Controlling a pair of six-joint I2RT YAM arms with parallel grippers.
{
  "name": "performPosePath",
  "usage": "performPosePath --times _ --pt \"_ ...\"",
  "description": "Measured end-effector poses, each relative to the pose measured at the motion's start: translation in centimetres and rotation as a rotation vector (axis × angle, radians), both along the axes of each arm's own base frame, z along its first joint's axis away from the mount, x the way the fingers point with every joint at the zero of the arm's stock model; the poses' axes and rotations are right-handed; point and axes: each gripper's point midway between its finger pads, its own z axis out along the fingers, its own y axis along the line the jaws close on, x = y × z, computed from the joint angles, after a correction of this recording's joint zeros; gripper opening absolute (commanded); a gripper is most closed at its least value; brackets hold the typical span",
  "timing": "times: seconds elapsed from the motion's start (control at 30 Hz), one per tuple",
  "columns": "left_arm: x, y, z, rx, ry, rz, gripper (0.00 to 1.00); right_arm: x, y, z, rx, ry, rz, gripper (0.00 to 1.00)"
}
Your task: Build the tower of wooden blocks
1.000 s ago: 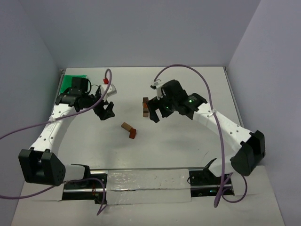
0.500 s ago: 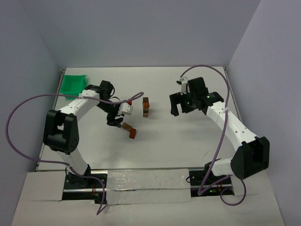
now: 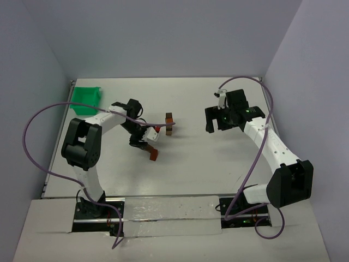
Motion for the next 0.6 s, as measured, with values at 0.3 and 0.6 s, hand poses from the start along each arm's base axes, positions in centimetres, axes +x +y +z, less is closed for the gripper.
performPosePath --times 0.3,0.6 --pt "-0.8 -0.8 -1.8 0.026 -0.034 -0.048 0.57 0.0 -0.9 -0.2 -0.003 0.016 -0.026 1.00" --pt "-0.9 -0.5 -1.9 0.057 -0.034 -0.019 0.01 0.0 -0.9 -0.6 -0.007 0.033 -0.028 1.00"
